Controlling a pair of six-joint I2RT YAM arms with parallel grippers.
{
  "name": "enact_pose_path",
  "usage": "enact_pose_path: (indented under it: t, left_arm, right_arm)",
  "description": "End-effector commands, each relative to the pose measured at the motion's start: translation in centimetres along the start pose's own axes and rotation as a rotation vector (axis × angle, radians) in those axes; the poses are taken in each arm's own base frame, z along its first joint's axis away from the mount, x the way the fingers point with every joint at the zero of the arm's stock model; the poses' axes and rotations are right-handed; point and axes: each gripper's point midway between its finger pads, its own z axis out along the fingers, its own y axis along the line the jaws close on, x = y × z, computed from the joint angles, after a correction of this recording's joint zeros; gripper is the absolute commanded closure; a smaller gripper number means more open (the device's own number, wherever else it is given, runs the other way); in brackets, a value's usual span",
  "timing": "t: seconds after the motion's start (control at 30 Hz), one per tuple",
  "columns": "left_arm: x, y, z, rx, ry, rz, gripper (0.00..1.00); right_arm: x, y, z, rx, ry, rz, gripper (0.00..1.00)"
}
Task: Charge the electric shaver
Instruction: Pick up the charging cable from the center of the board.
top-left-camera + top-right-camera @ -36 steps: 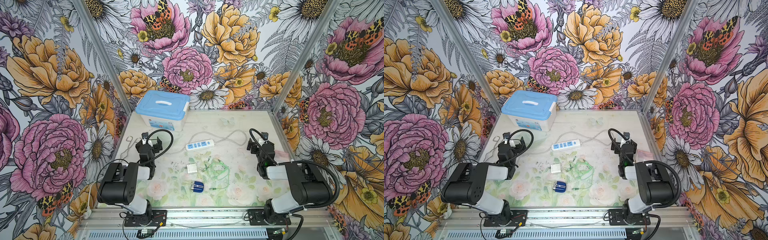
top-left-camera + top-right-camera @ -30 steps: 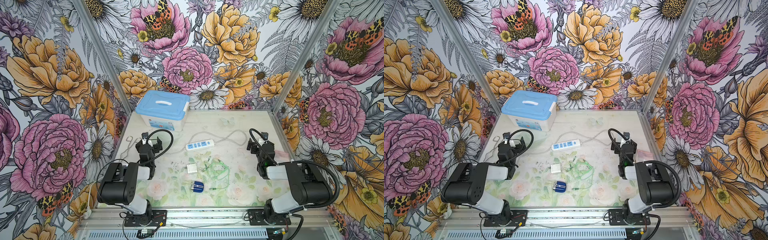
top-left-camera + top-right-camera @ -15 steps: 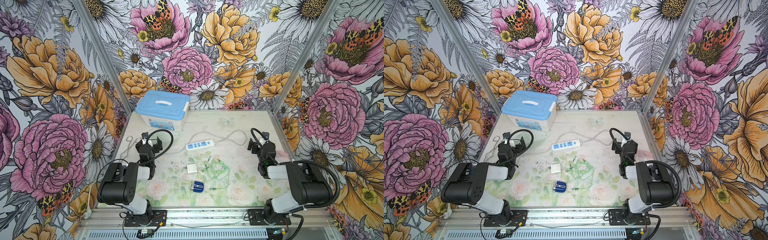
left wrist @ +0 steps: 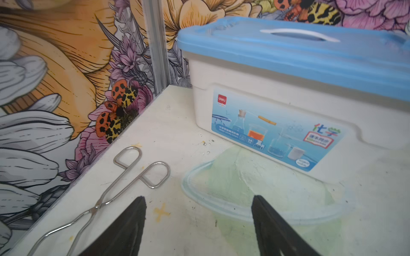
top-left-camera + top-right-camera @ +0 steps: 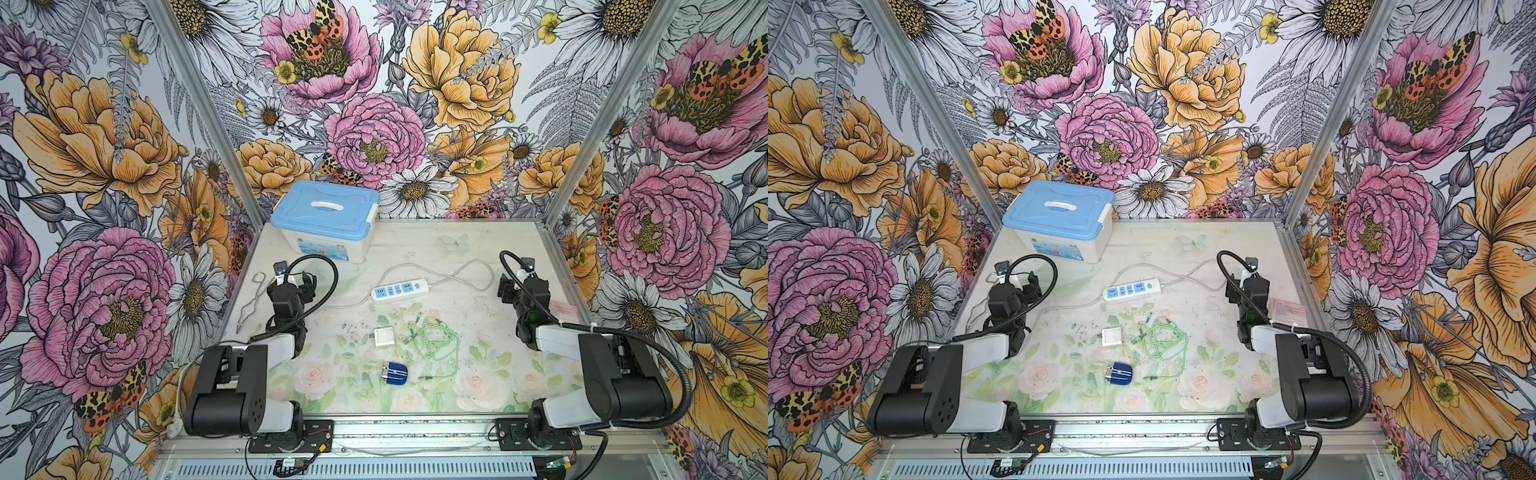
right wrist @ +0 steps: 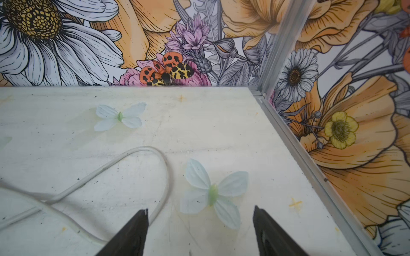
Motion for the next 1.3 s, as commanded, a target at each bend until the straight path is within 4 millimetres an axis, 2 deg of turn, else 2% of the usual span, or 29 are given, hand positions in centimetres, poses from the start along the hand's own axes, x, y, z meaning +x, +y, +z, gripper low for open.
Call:
enact_pose_path:
  t: [0.0,0.07,0.13,0.17,0.23,0.33,0.47,0.57,0.67,0.8,1.0,1.13,1.27]
  left_arm:
    - [-3.6,0.3,-1.2,-0.059,0.022,-0.127,0.22]
    - [-4.7,-1.5,-1.7,0.005,0.064,-0.242,0.20]
    - [-5.9,-5.1,-2.6,0.186,0.109,-0.302,0.20]
    - [-6.5,-6.8,-3.4,0.261,0.125,-0.305,0.20]
    - [-7.5,-8.9,-4.9,0.338,0.151,-0.251,0.20]
    - [-8.3,-10.2,-6.8,0.359,0.202,-0.113,0.18]
    - [-8.8,-10.3,-8.9,0.381,0.249,-0.003,0.17]
    - [-8.8,-10.0,-10.1,0.412,0.250,0.048,0.15]
    - [-8.6,-9.3,-10.7,0.421,0.247,0.047,0.13]
    - [-8.4,-9.1,-10.8,0.431,0.246,0.027,0.13]
    - [-8.0,-8.7,-10.4,0.431,0.249,0.015,0.12]
    - [-8.0,-8.5,-10.5,0.446,0.247,0.002,0.12]
    - [-8.2,-8.4,-10.5,0.455,0.243,-0.007,0.12]
  right_arm:
    - [-3.3,3.7,-1.0,-0.134,0.093,-0.087,0.23]
    - [-2.7,5.7,-1.2,-0.176,0.197,-0.142,0.24]
    - [-1.7,6.9,-1.5,-0.152,0.274,-0.228,0.28]
    - [-1.1,8.2,-1.8,-0.183,0.310,-0.283,0.28]
    - [0.5,11.6,-3.4,-0.317,0.369,-0.393,0.29]
    - [2.3,16.3,-6.5,-0.524,0.409,-0.506,0.32]
    - [3.3,19.9,-10.0,-0.699,0.435,-0.567,0.36]
    - [4.8,21.9,-11.7,-0.801,0.451,-0.605,0.36]
    - [6.7,23.0,-11.5,-0.786,0.484,-0.682,0.30]
    - [8.9,24.9,-11.9,-0.818,0.504,-0.800,0.28]
    - [8.9,26.8,-11.8,-0.844,0.471,-0.884,0.33]
    - [8.5,28.2,-12.3,-0.876,0.440,-0.922,0.41]
    - [9.3,28.7,-12.6,-0.896,0.453,-0.952,0.47]
